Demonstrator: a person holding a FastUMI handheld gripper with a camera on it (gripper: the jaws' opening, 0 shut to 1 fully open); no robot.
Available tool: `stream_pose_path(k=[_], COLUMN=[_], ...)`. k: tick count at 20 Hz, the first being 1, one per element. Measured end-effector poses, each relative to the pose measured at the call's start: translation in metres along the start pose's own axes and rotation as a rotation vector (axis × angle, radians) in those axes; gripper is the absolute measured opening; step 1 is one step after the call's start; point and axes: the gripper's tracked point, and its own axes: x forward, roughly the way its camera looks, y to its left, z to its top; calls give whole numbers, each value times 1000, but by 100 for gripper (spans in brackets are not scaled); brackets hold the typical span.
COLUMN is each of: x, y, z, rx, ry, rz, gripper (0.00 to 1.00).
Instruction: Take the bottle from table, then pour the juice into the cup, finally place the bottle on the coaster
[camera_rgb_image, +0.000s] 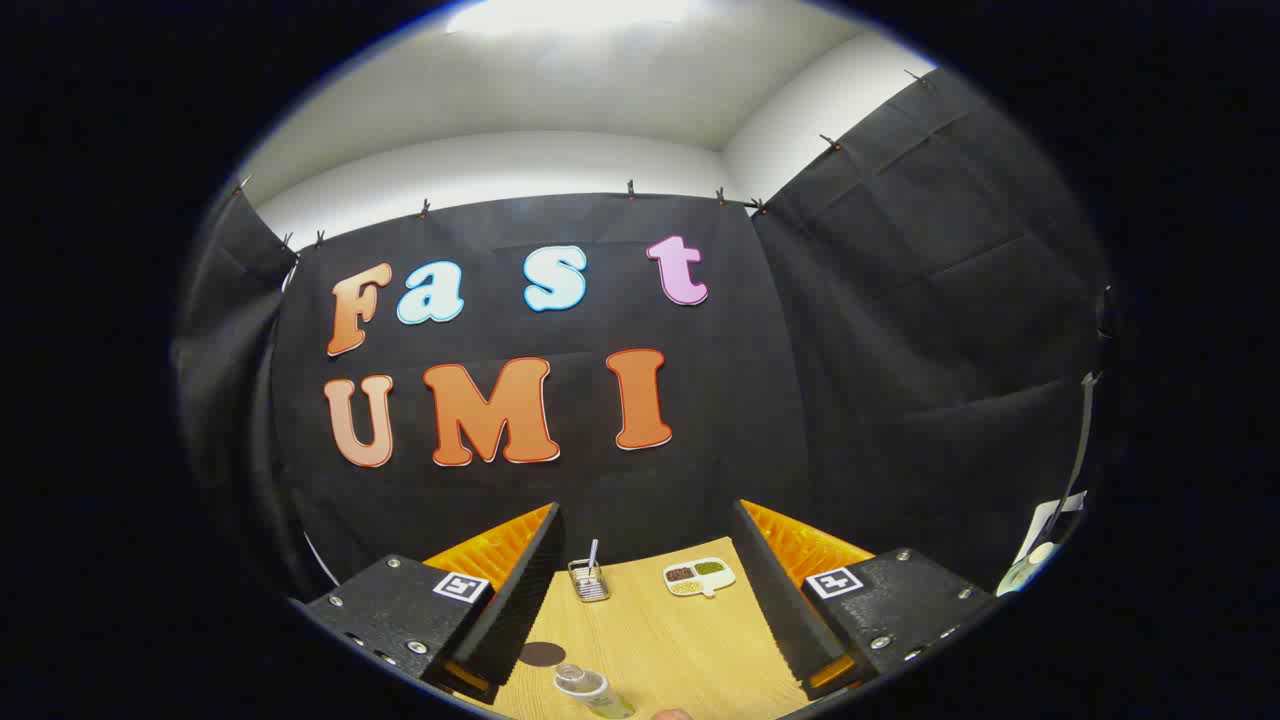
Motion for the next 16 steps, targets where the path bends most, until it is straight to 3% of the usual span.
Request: stream_pose_path(k=[16], x=[0], y=[22], z=[-7], rx=[-57], ry=[27], rz=[47], gripper=[99])
